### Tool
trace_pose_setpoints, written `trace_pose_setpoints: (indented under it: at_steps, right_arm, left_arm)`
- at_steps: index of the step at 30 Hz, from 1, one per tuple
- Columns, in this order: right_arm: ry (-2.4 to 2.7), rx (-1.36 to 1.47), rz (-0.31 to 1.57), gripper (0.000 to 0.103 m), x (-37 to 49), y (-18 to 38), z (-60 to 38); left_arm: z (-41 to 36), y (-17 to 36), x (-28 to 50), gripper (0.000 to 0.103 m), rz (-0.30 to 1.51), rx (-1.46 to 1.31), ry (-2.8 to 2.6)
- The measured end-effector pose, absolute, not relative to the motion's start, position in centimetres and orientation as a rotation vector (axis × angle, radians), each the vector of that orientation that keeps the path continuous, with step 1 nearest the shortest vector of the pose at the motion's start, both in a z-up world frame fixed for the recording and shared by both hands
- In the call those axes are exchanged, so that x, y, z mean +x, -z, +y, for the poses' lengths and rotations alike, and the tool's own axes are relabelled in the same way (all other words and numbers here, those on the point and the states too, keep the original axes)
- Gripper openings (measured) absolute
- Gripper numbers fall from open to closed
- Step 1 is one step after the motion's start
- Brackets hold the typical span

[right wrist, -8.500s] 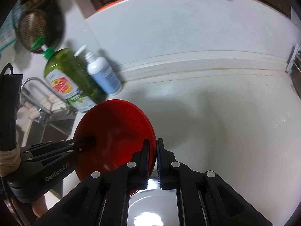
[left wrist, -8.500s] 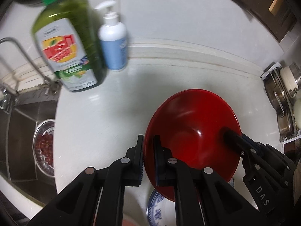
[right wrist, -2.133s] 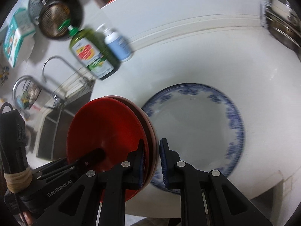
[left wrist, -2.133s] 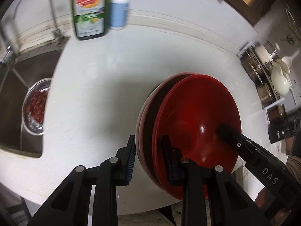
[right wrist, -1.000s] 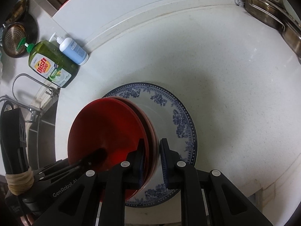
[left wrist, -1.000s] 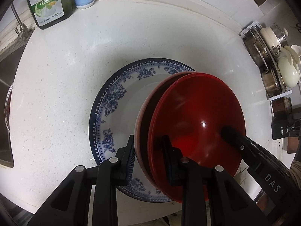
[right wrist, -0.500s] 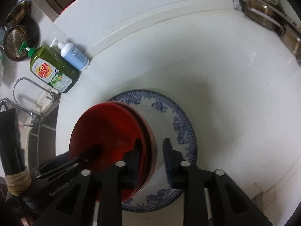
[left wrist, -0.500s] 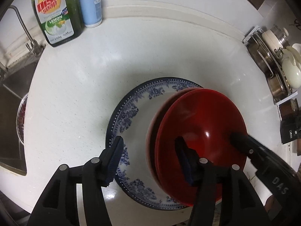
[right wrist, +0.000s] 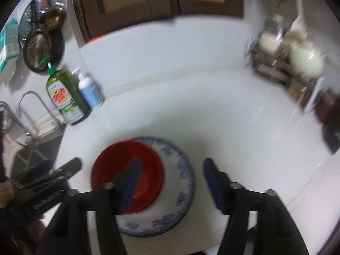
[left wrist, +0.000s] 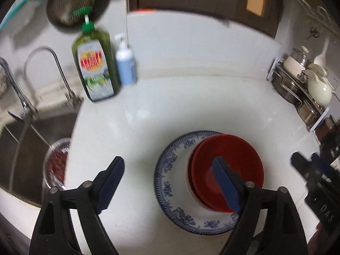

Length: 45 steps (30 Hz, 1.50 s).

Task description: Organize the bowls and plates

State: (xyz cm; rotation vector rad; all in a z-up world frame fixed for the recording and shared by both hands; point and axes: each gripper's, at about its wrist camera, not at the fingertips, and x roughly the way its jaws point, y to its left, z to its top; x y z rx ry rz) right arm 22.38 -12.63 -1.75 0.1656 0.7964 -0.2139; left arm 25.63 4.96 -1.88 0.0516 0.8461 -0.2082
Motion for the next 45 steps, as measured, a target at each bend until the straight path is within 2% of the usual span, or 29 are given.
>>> trace_pose_setpoints:
  at_steps: [4,11,18,28,45]
  right_arm:
    - [0.293,0.094,0.689,0.077,19.9,0.9,-12.1]
    - [0.196,0.129,0.703,0.079,16.3,1.9,-12.6]
    - [0.137,0.036,0.662,0.079,11.0,2.1,-11.9]
    - [0.07,0.078,0.645,0.079,2.2,1.7,-12.5]
    - [0.085,0.056,0.581,0.079,-6.8,-0.6,-9.7]
  left_arm:
    - [4.9,1.0,22.8,0.096,0.726,0.14,0.163]
    - [5.6,0.7,17.1,0.103,0.63,0.159,0.11]
    - [5.7,1.1,10.3,0.103,0.609,0.121,0.04]
    - [5.7,0.0,1.2,0.103,0.586,0.086,0.014]
    - [8.5,-1.7,-6.4,0.103,0.544,0.127,0.022]
